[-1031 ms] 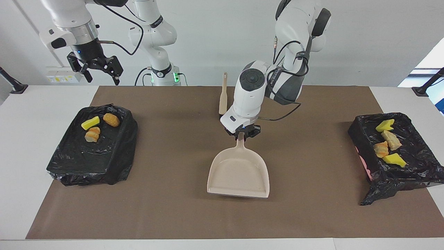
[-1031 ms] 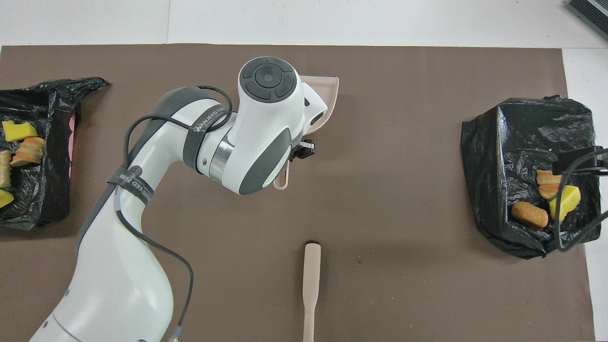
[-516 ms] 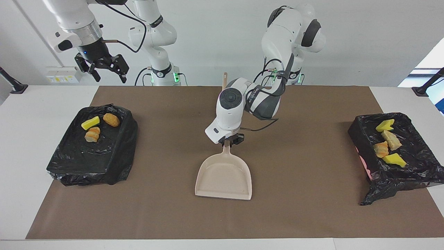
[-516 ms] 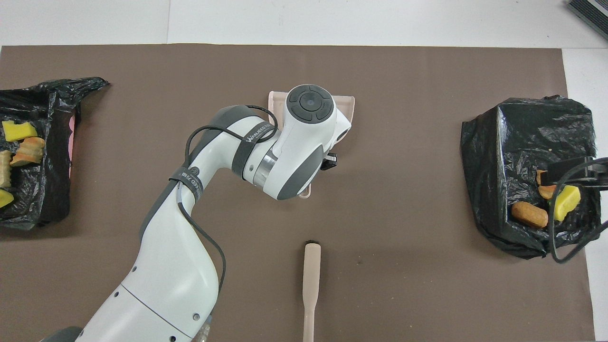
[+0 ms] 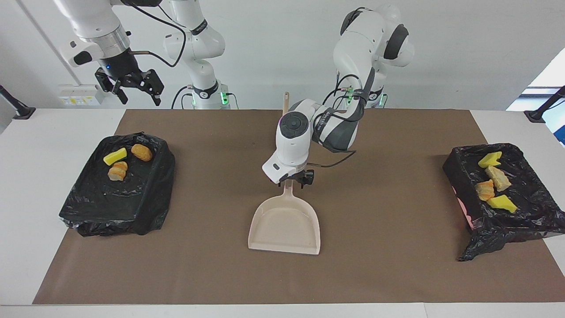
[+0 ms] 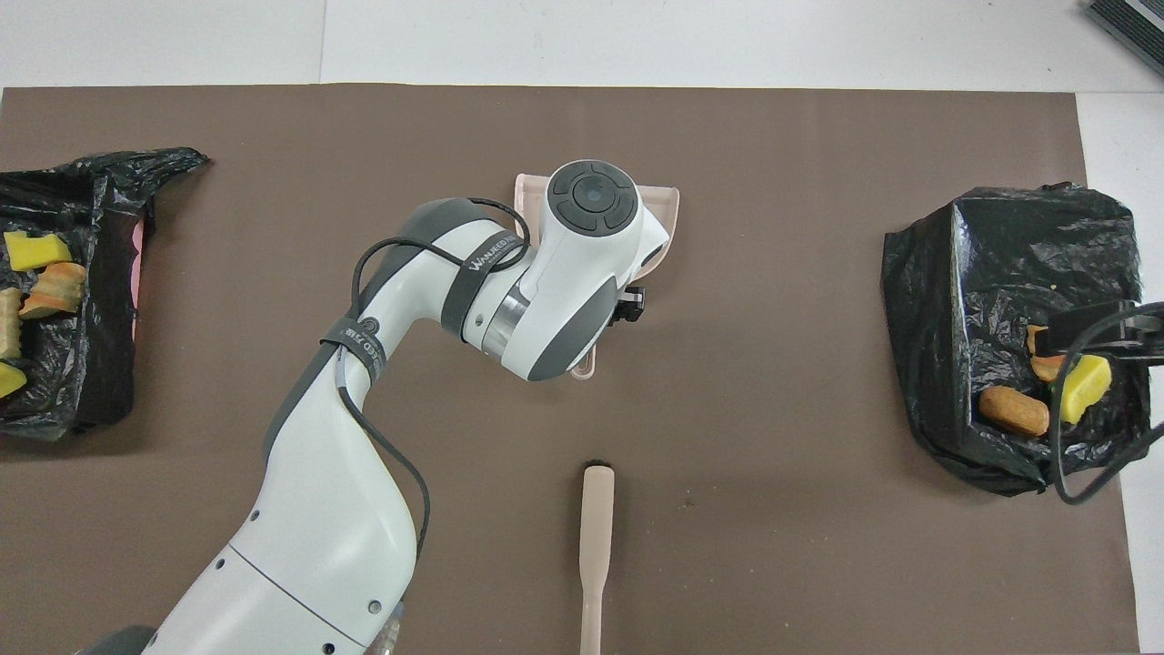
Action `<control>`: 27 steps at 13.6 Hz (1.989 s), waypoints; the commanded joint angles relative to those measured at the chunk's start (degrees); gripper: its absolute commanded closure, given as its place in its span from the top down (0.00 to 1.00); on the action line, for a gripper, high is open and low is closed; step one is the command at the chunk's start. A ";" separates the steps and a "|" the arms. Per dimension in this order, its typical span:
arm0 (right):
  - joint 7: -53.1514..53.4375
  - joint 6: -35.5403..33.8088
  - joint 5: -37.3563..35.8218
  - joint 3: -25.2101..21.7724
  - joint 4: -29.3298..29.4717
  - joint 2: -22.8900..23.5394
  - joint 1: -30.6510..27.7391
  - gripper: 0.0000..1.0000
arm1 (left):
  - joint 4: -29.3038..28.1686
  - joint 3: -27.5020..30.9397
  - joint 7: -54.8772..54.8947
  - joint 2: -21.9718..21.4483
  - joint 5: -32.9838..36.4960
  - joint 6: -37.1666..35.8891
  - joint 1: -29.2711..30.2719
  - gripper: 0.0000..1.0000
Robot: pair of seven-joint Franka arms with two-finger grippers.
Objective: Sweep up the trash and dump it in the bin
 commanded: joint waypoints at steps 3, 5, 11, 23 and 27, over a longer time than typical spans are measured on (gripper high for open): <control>-0.57 0.57 -0.42 -0.05 -1.05 -0.95 -0.45 1.00 | -18.52 0.33 6.10 -18.43 0.87 3.13 7.02 1.00; -0.57 1.54 -3.75 0.39 -1.05 -0.95 0.25 1.00 | -22.57 0.24 10.22 -23.97 0.87 2.69 10.27 1.00; -0.31 2.07 -3.24 0.48 -1.40 -1.12 0.25 1.00 | -23.73 0.24 28.07 -36.72 0.78 -10.29 19.85 1.00; -0.75 2.07 -0.16 0.39 -1.58 -1.21 -0.18 1.00 | -1.87 1.39 38.29 -33.15 -4.05 -30.79 31.02 1.00; -0.92 -3.88 -0.60 0.48 4.20 2.55 -0.10 1.00 | -5.61 1.74 38.20 -36.38 -3.79 -29.49 30.94 1.00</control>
